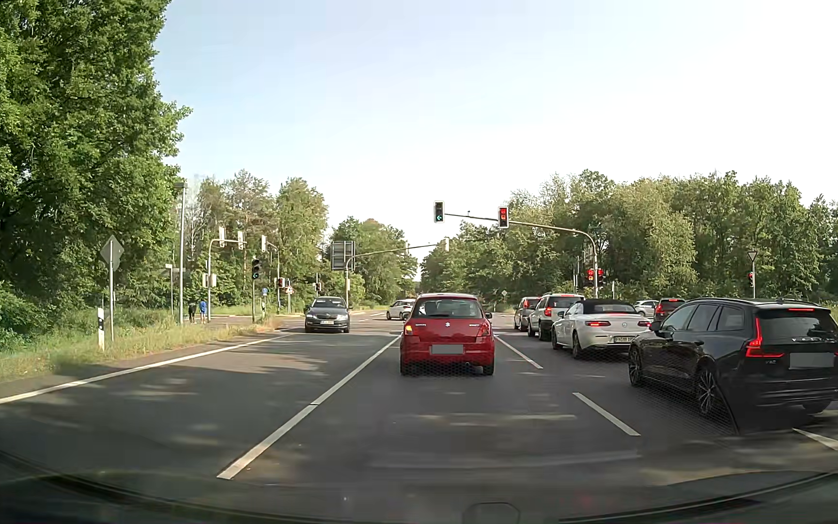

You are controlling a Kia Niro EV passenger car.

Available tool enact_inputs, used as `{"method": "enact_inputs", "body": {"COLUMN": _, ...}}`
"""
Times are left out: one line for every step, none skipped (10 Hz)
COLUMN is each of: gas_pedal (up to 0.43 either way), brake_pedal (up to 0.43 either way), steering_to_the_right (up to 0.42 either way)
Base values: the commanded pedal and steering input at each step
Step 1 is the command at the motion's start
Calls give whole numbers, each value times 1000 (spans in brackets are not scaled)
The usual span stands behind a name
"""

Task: Follow the waypoints while adhering to traffic rules and regulations

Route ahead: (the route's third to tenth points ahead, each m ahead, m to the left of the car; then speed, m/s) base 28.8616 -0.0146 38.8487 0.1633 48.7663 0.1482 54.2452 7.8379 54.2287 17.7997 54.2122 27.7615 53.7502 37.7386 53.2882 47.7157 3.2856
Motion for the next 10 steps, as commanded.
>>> {"method": "enact_inputs", "body": {"gas_pedal": 311, "brake_pedal": 30, "steering_to_the_right": 5}}
{"method": "enact_inputs", "body": {"gas_pedal": 311, "brake_pedal": 30, "steering_to_the_right": 5}}
{"method": "enact_inputs", "body": {"gas_pedal": 311, "brake_pedal": 30, "steering_to_the_right": 5}}
{"method": "enact_inputs", "body": {"gas_pedal": 311, "brake_pedal": 30, "steering_to_the_right": 5}}
{"method": "enact_inputs", "body": {"gas_pedal": 311, "brake_pedal": 30, "steering_to_the_right": 5}}
{"method": "enact_inputs", "body": {"gas_pedal": 311, "brake_pedal": 30, "steering_to_the_right": 3}}
{"method": "enact_inputs", "body": {"gas_pedal": 311, "brake_pedal": 30, "steering_to_the_right": 1}}
{"method": "enact_inputs", "body": {"gas_pedal": 311, "brake_pedal": 30, "steering_to_the_right": -1}}
{"method": "enact_inputs", "body": {"gas_pedal": 311, "brake_pedal": 30, "steering_to_the_right": -1}}
{"method": "enact_inputs", "body": {"gas_pedal": 311, "brake_pedal": 30, "steering_to_the_right": -1}}
